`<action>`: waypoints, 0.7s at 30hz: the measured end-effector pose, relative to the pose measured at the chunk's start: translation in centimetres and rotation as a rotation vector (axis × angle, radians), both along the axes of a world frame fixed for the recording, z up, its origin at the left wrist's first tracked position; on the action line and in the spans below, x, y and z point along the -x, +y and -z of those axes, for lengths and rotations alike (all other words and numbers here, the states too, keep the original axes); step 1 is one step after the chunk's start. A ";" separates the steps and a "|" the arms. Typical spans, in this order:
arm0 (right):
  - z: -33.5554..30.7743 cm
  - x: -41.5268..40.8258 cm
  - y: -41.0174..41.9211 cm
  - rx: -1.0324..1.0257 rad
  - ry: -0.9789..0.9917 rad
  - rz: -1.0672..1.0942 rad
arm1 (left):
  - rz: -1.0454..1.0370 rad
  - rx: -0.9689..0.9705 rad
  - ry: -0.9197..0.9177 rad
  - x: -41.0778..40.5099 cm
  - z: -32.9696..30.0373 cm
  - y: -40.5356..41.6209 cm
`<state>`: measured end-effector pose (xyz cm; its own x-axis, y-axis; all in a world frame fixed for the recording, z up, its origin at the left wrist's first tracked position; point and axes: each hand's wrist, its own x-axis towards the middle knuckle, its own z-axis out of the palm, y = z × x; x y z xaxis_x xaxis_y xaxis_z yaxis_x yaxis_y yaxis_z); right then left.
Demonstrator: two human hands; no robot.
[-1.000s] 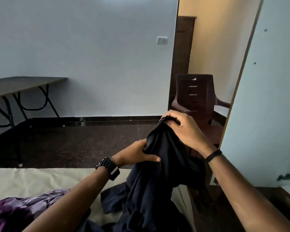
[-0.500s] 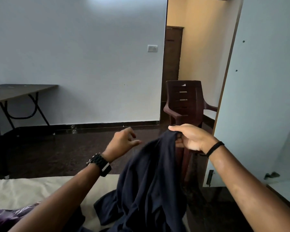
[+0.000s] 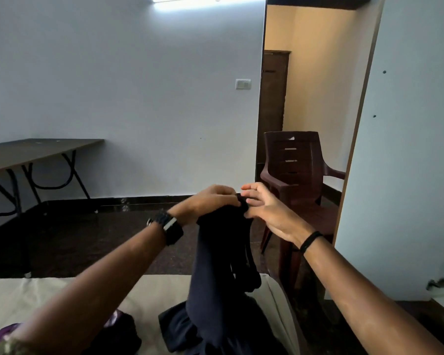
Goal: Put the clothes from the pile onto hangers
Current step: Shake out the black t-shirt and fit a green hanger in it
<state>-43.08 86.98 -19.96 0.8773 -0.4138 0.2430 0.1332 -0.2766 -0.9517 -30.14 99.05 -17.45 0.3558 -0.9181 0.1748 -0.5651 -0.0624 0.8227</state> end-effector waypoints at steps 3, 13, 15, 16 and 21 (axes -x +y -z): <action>0.9 -1.0 0.4 -0.029 -0.006 -0.114 | 0.097 -0.066 -0.215 -1.1 -3.1 -0.3; 1.3 -1.4 -2.7 0.692 0.413 0.201 | -0.253 0.296 -0.585 -4.1 -15.6 1.1; -0.6 -0.9 -4.1 0.606 0.395 0.303 | -0.332 0.357 -0.648 -5.4 -18.1 2.2; -1.9 -0.3 -4.8 0.453 0.332 0.298 | -0.365 0.365 -0.681 -6.0 -18.9 2.6; -12.0 3.1 -4.4 0.048 -0.004 0.151 | -0.546 0.135 -0.769 -8.6 -22.3 4.6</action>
<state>-46.22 82.54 -7.99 0.8054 -0.5283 0.2687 0.0900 -0.3390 -0.9365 -21.54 103.66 4.86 0.4725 -0.6140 0.6323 -0.8756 -0.4090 0.2571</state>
